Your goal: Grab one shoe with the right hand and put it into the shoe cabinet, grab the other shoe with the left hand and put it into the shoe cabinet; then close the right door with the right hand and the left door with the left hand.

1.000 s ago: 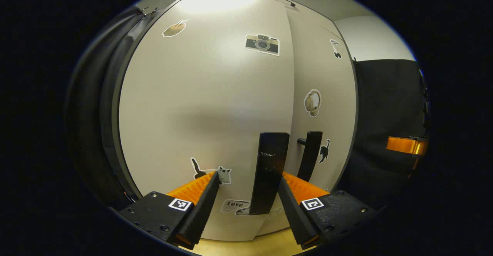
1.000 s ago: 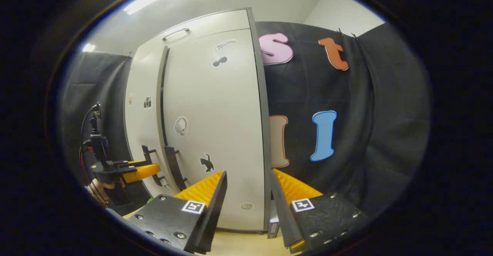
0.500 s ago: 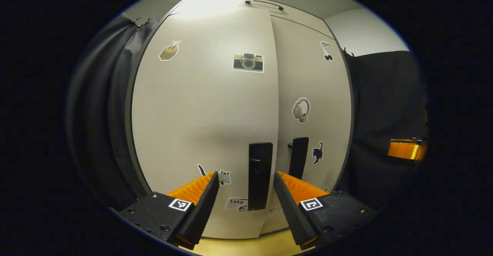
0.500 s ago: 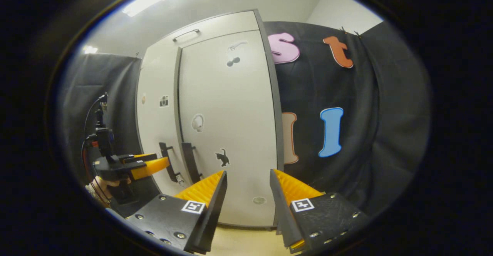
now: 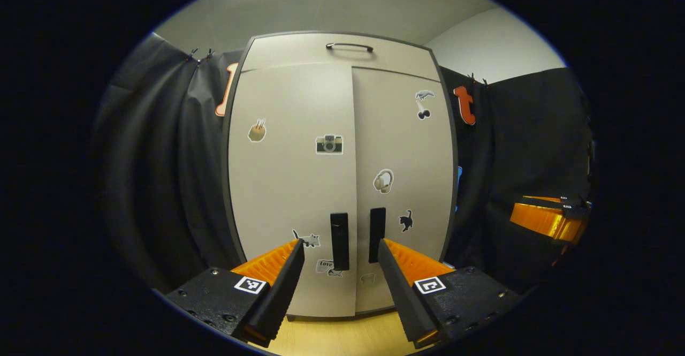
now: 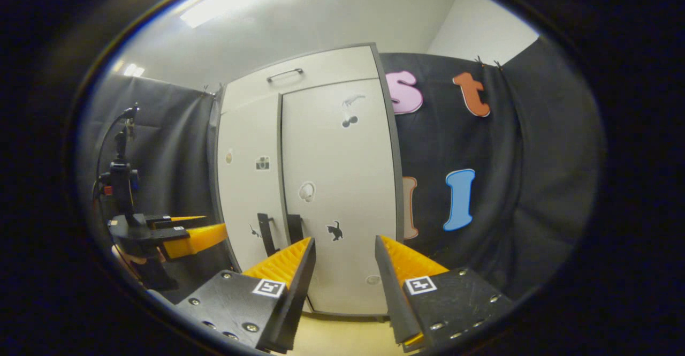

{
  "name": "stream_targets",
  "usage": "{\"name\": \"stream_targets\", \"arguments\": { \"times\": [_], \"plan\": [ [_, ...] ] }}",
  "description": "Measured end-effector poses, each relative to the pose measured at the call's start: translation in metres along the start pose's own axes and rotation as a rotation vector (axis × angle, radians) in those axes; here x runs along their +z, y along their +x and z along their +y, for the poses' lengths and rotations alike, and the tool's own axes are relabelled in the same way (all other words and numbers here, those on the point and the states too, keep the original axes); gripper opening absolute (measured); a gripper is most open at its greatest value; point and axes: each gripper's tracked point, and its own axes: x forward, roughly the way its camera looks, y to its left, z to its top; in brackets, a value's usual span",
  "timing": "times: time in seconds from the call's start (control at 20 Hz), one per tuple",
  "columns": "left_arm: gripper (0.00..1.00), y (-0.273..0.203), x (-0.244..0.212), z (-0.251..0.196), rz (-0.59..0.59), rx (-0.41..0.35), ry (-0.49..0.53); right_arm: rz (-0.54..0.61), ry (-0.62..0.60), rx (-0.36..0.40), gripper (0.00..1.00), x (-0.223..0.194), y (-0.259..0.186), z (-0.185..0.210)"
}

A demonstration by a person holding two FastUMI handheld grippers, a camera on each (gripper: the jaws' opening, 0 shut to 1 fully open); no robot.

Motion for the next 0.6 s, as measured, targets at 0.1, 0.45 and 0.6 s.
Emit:
{"name": "stream_targets", "arguments": {
  "times": [0.1,0.45,0.6],
  "plan": [
    [0.85,-0.016,0.009,-0.017,-0.016,-0.014,0.009,-0.017,0.005,0.011,0.64,0.007,-0.013,0.008],
    [0.85,-0.048,0.042,-0.062,-0.096,-0.047,-0.009,-0.008,-0.026,0.019,0.66,0.001,-0.042,0.008],
    [0.85,-0.053,0.045,-0.068,-0.114,-0.031,0.004,-0.013,-0.034,0.02,0.63,0.003,-0.046,0.001]
  ]
}}
